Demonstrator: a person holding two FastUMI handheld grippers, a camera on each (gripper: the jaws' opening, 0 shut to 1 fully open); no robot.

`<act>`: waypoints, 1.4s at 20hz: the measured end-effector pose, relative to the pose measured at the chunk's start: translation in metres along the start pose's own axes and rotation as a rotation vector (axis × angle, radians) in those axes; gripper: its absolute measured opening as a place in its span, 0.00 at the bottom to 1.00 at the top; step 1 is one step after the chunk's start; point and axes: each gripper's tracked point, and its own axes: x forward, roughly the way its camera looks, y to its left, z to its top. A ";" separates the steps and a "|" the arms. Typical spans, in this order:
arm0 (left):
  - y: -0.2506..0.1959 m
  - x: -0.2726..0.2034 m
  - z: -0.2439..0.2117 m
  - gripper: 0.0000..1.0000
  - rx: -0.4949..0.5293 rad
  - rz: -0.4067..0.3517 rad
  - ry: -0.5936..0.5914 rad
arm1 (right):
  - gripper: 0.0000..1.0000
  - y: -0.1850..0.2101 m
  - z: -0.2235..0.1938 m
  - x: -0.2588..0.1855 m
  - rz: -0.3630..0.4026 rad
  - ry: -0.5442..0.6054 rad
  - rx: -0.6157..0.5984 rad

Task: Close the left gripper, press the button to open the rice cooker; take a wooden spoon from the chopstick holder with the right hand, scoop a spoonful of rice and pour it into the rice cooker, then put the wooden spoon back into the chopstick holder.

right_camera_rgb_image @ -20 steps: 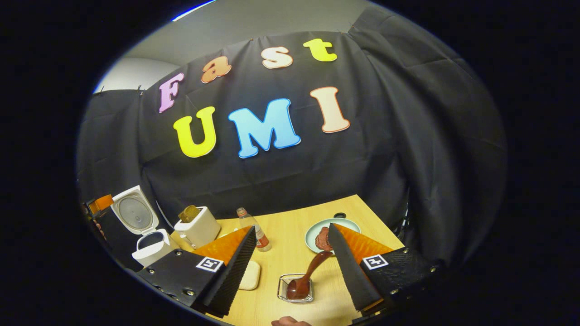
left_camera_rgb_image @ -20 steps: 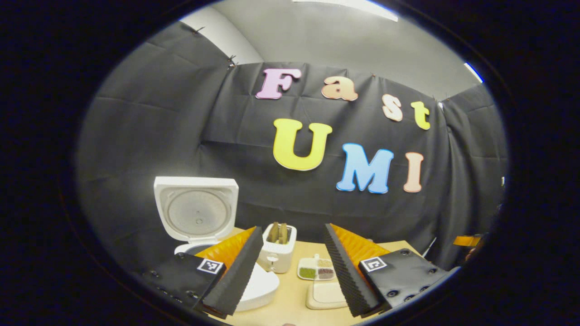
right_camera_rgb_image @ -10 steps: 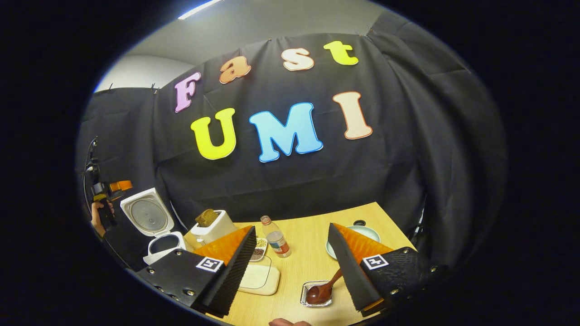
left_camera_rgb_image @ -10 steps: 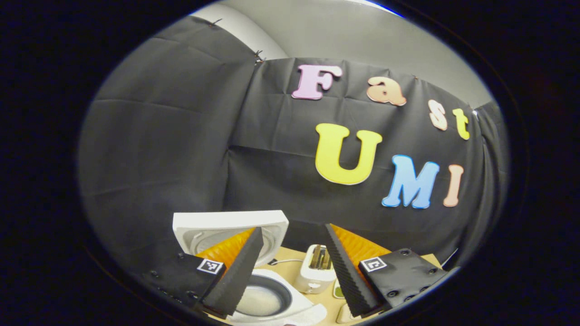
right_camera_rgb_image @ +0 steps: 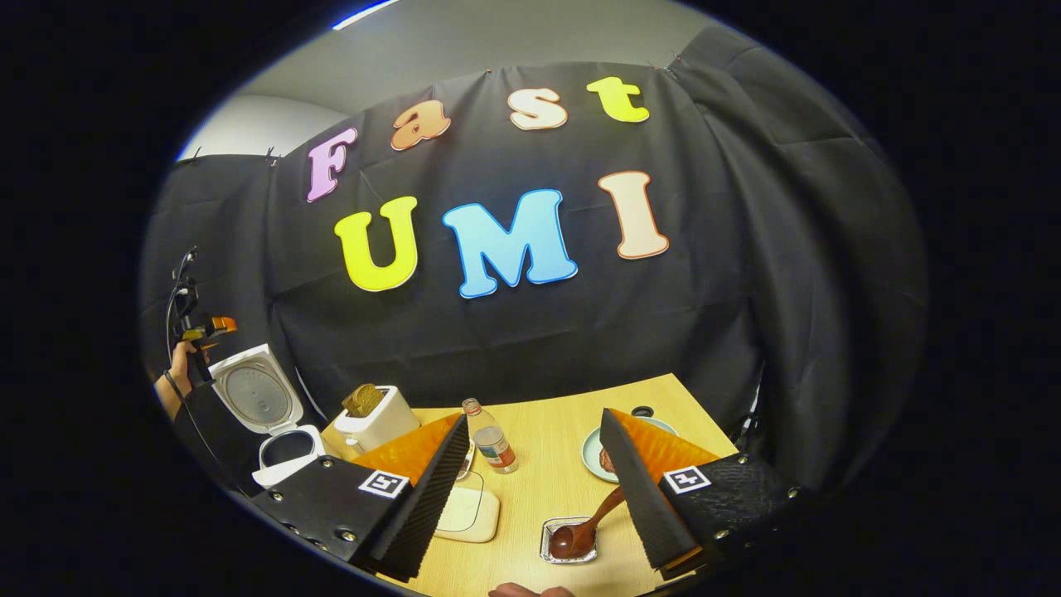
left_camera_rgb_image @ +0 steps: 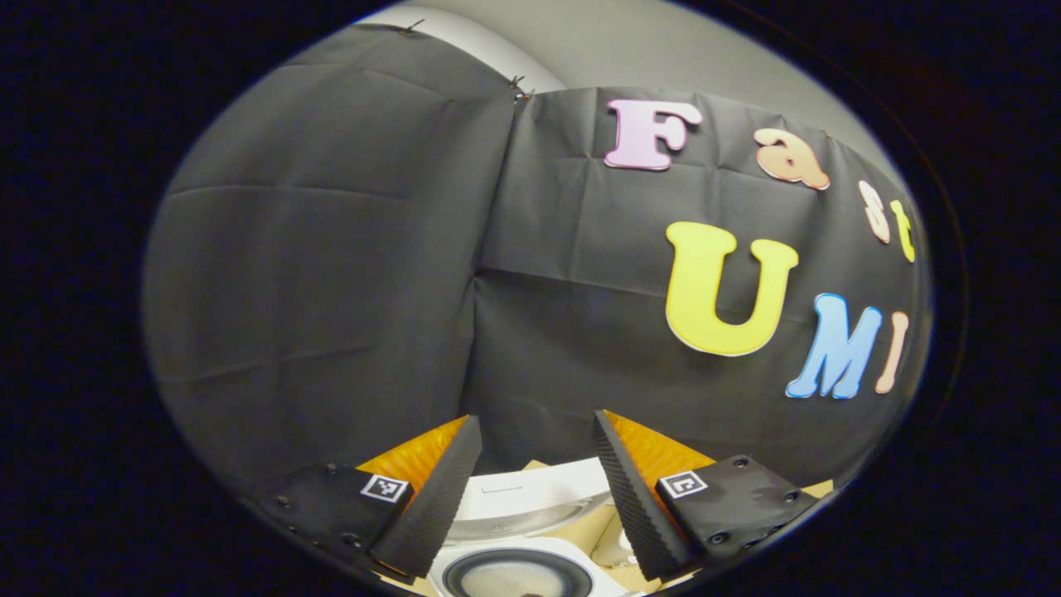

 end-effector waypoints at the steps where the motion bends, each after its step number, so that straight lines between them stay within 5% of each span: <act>1: 0.003 0.009 -0.004 0.92 0.007 0.013 0.011 | 0.96 -0.002 -0.001 -0.001 -0.007 0.003 0.004; 9: 0.017 0.057 -0.054 0.94 0.057 0.126 0.162 | 0.96 -0.018 0.000 -0.004 -0.039 0.006 0.028; 27: -0.011 -0.071 -0.136 1.00 0.105 0.191 0.055 | 0.96 -0.022 0.001 -0.029 0.086 -0.026 0.099; 28: -0.010 -0.076 -0.151 0.92 0.080 0.185 0.082 | 0.96 -0.024 0.000 -0.030 0.088 -0.024 0.093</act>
